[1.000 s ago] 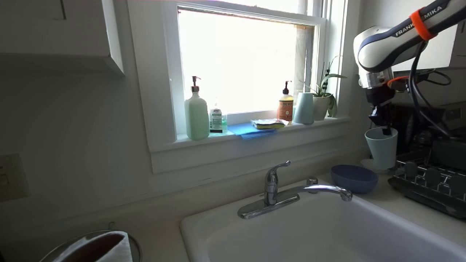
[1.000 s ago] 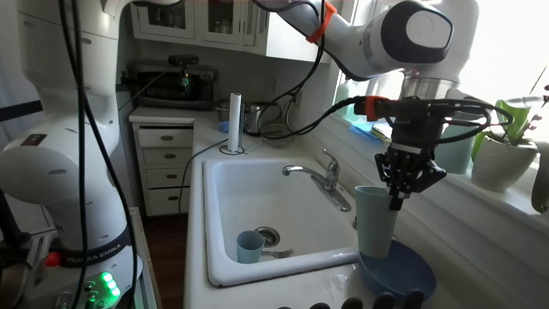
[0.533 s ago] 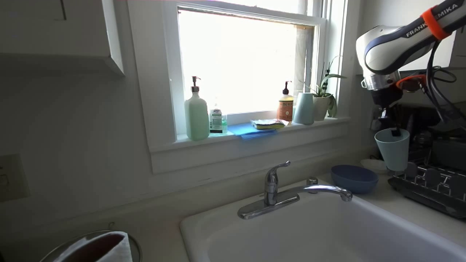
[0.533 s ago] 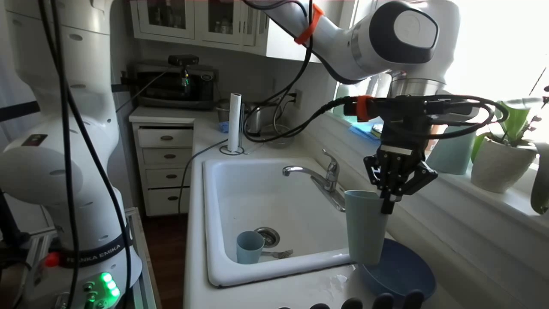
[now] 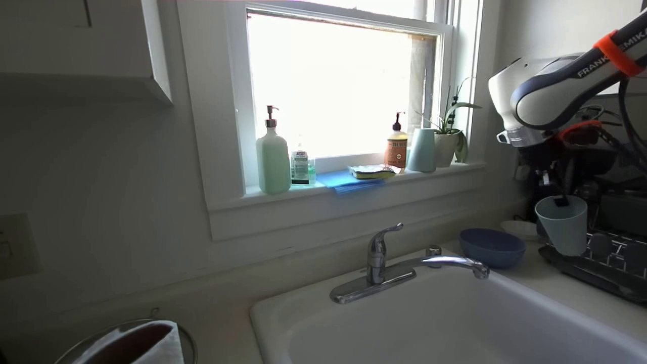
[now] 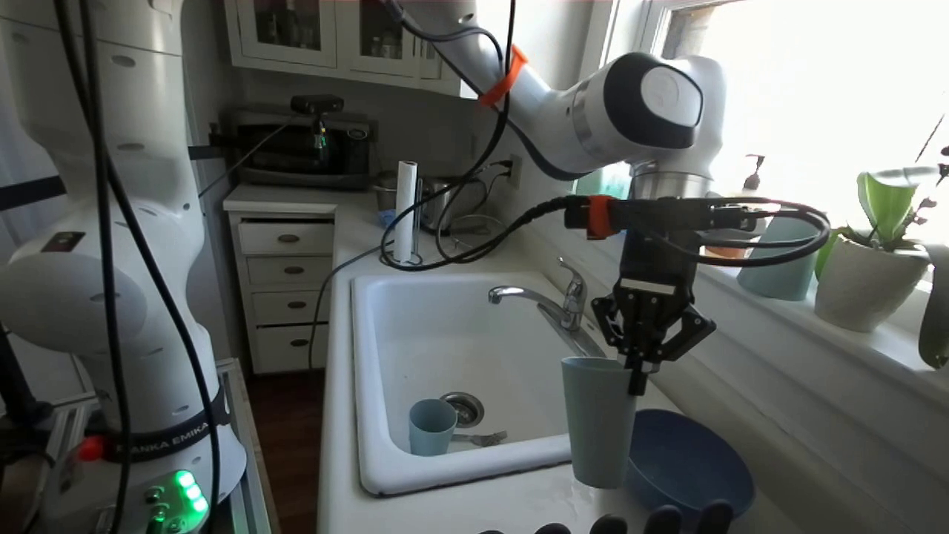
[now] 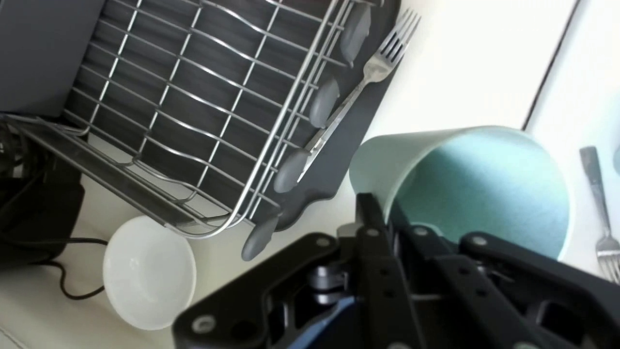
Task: Put the grey cup on the window edge
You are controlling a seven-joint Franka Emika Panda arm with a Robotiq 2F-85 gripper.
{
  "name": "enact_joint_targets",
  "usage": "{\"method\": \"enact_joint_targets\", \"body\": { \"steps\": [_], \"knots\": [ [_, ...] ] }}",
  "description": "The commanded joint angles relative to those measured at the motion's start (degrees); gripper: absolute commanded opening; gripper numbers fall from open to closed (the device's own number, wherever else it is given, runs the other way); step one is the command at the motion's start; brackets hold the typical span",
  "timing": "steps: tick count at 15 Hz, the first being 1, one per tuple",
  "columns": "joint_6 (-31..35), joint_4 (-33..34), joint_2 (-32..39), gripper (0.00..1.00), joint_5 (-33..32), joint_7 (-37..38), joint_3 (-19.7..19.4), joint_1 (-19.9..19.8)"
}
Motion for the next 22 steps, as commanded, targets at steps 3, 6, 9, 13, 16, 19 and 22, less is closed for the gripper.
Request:
{"method": "enact_joint_targets", "body": {
  "steps": [3, 6, 9, 13, 16, 19, 22],
  "knots": [
    [7.7, -14.7, -8.1, 0.01, -10.6, -3.4, 1.3, 1.2],
    [11.5, -20.2, -10.5, 0.01, -17.6, -1.9, 1.7, 1.6],
    [17.1, -24.9, -11.9, 0.01, -24.0, 0.3, 1.8, 1.5],
    [24.1, -30.1, -12.9, 0.01, -32.9, 6.1, 2.1, 1.6],
    [27.5, -32.8, -12.4, 0.01, -39.0, 12.1, 2.7, 1.9],
    [29.7, -34.8, -11.8, 0.01, -44.4, 18.0, 3.3, 2.5],
    [30.9, -35.6, -11.0, 0.01, -49.7, 23.9, 3.8, 3.1]
  ]
}}
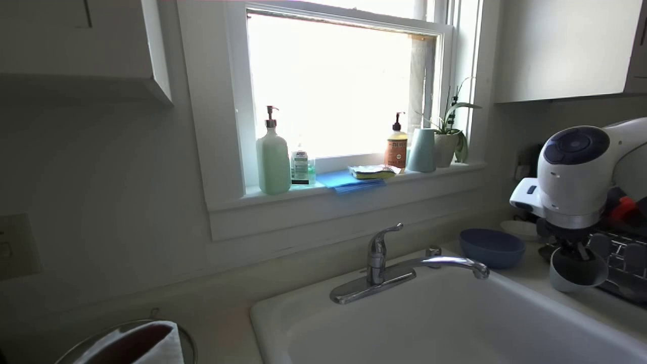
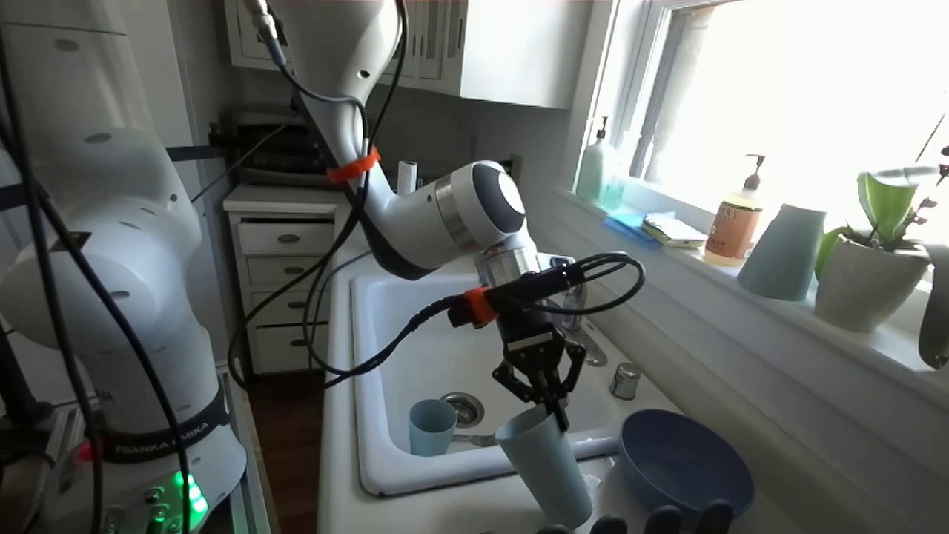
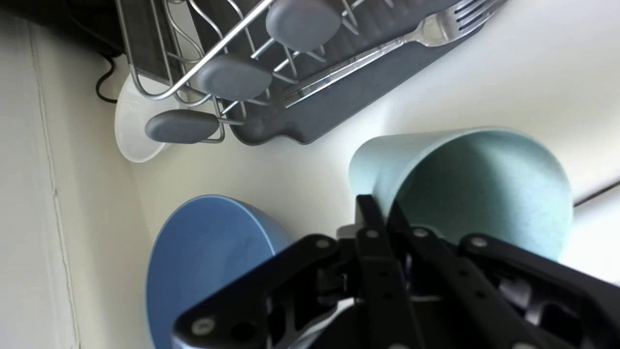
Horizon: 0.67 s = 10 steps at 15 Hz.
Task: Put the grey cup on the window edge
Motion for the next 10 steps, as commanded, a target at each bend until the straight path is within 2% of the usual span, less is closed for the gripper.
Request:
{"method": "enact_joint_targets", "body": {
  "steps": [1, 3, 5, 10],
  "knots": [
    [1.7, -1.9, -0.3, 0.01, -7.0, 7.3, 0.6, 0.5],
    [1.1, -2.0, 0.3, 0.01, -8.7, 9.1, 0.7, 0.8],
    [0.3, -1.8, 0.9, 0.3, -9.3, 9.7, 0.6, 0.9],
    [-0.4, -1.7, 2.8, 0.63, -6.5, 8.4, 0.2, 0.5]
  ]
}}
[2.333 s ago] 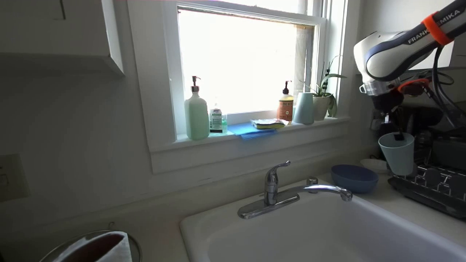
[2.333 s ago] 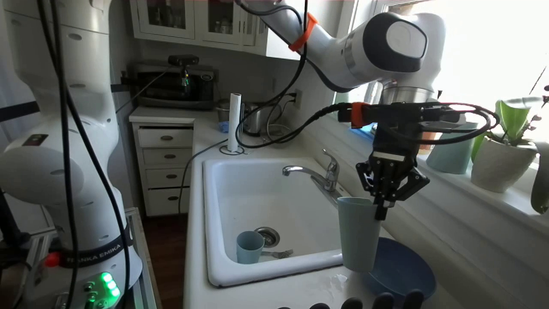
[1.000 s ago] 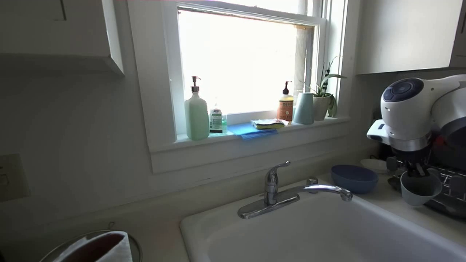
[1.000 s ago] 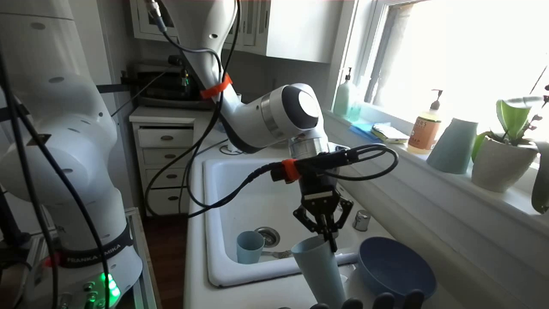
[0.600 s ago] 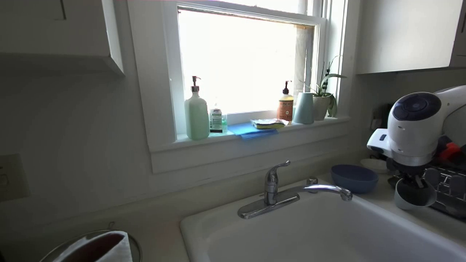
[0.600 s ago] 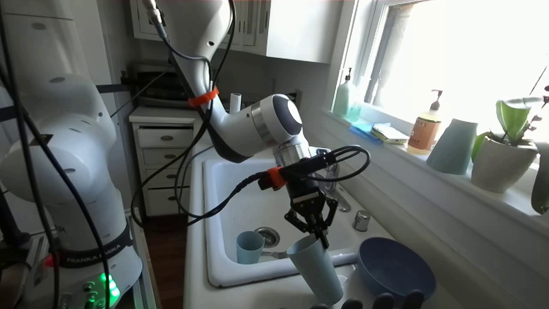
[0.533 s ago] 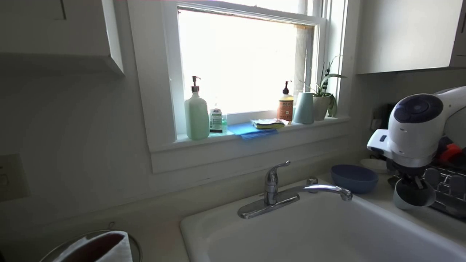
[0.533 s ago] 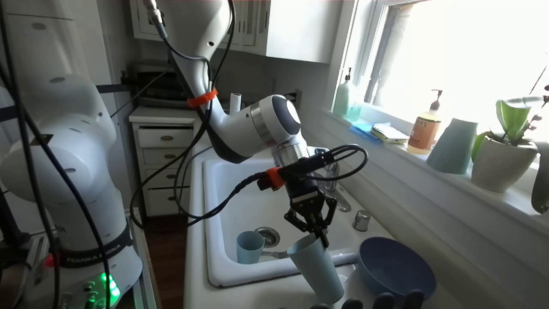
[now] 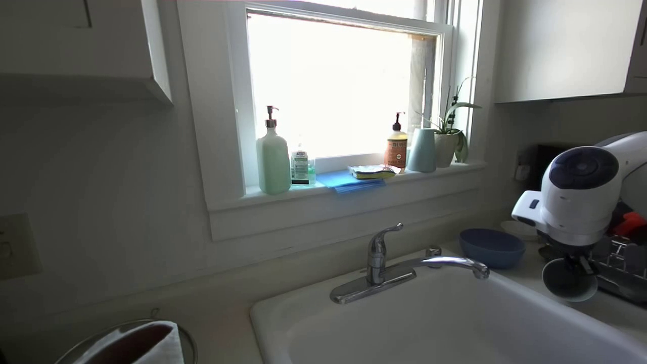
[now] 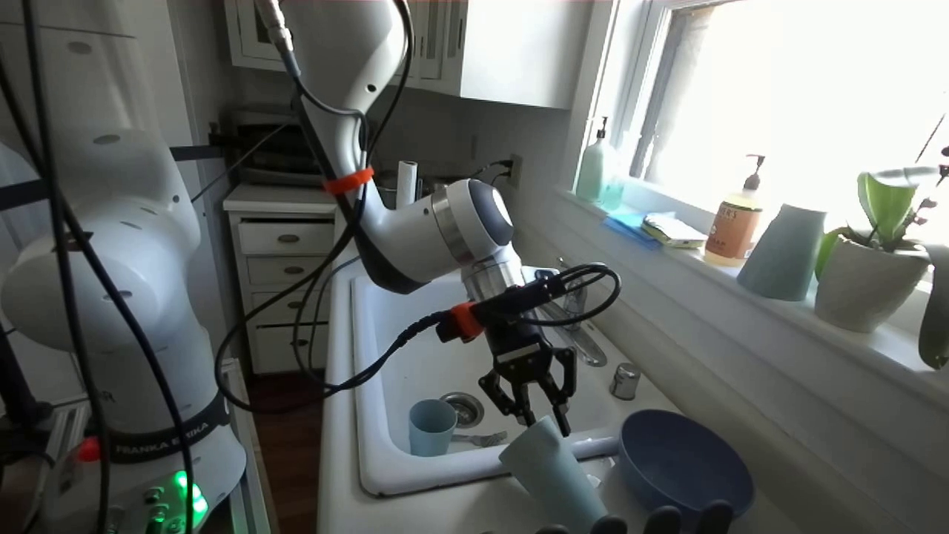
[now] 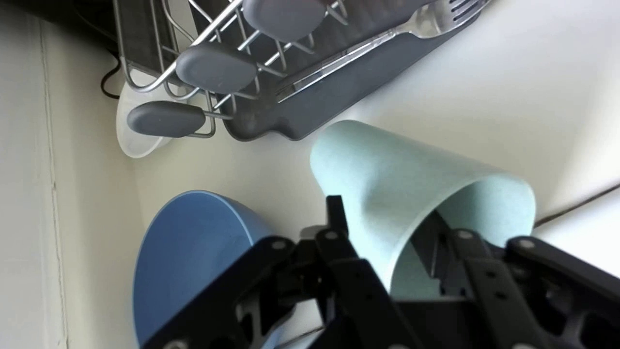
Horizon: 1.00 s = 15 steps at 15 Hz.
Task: Put the grey cup on the window edge
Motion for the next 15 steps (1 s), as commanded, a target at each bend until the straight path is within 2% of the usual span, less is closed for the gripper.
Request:
{"method": "enact_joint_targets", "body": {
  "steps": [1, 6, 8, 10, 15],
  "knots": [
    [-0.5, 0.0, 0.7, 0.62, 1.0, -0.1, -0.3, -0.1],
    [-0.5, 0.4, 0.8, 0.6, 2.4, -0.9, -0.9, -0.6],
    [-0.6, 0.7, 0.5, 0.85, 4.7, -1.8, -1.3, -1.0],
    [-1.2, 1.3, 0.1, 0.98, 8.9, -3.2, -1.8, -1.4],
    [-4.5, 5.8, -0.5, 1.0, 26.8, -8.9, -3.5, -2.7]
  ]
}}
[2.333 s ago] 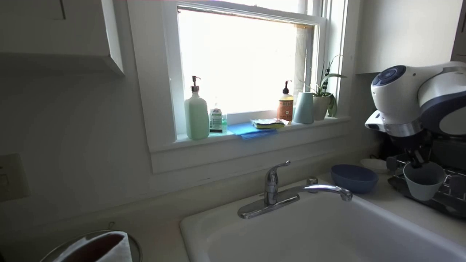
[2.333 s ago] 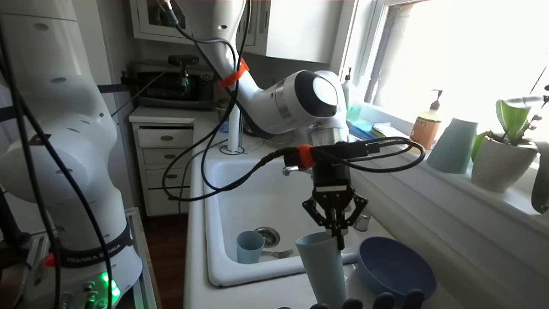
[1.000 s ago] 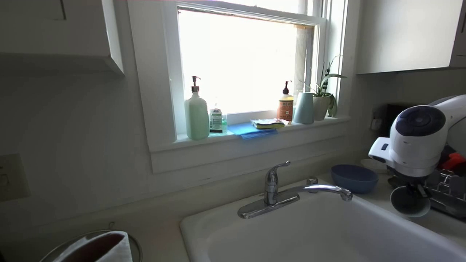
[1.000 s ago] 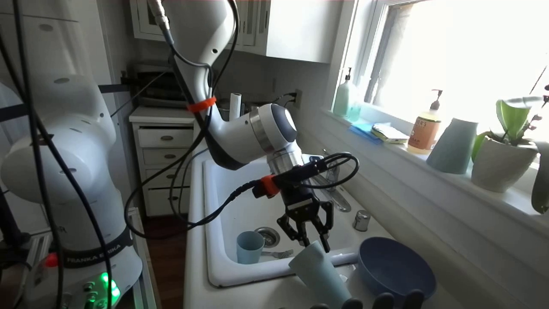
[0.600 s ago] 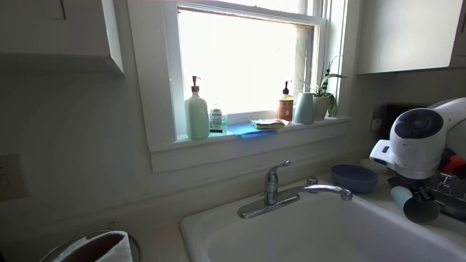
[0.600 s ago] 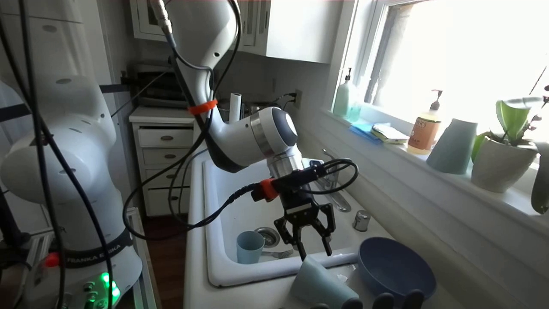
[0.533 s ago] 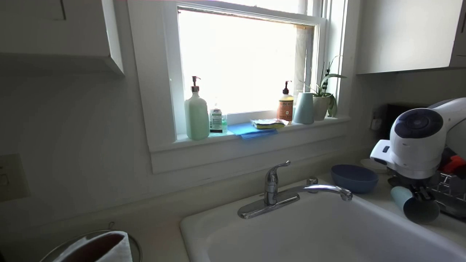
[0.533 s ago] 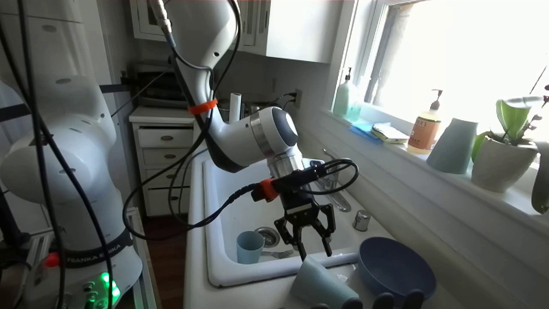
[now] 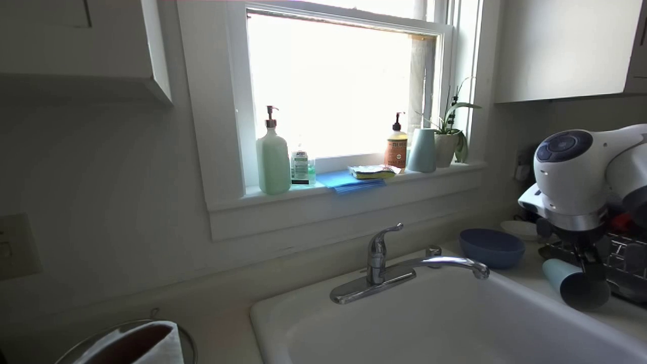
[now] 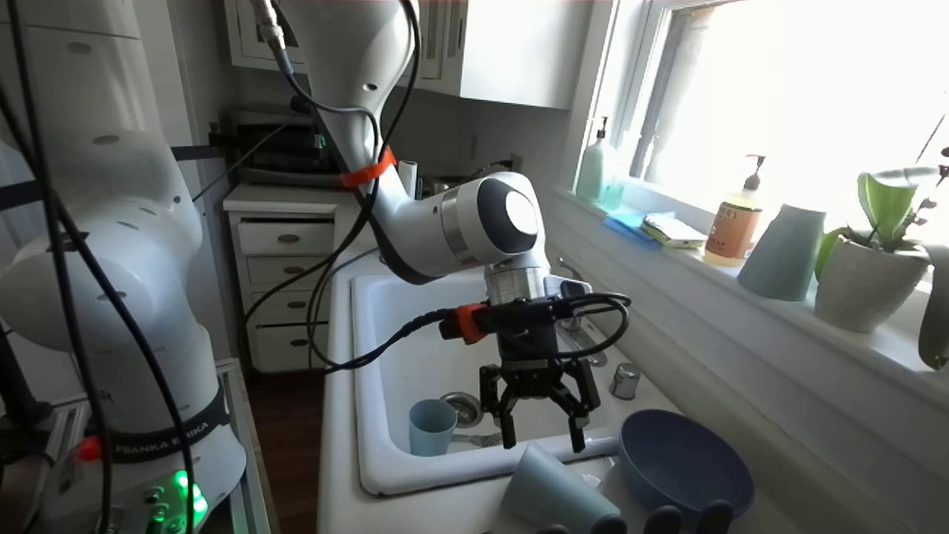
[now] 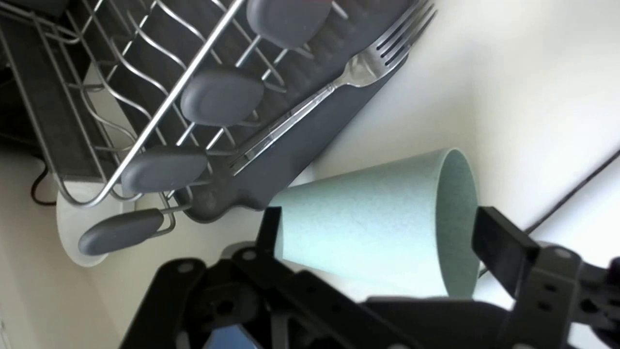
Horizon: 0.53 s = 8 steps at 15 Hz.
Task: Put the grey cup on the window edge
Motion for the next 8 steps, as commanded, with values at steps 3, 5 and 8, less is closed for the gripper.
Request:
{"method": "enact_joint_targets", "body": {
  "steps": [3, 5, 8],
  "knots": [
    [-4.3, 7.2, 0.5, 1.0, 17.1, -3.7, -2.4, -2.4],
    [-5.0, 9.9, 1.3, 1.0, 21.9, -3.0, -3.3, -3.4],
    [-5.8, 13.5, 3.2, 1.0, 28.7, -1.6, -4.5, -4.7]
  ]
}}
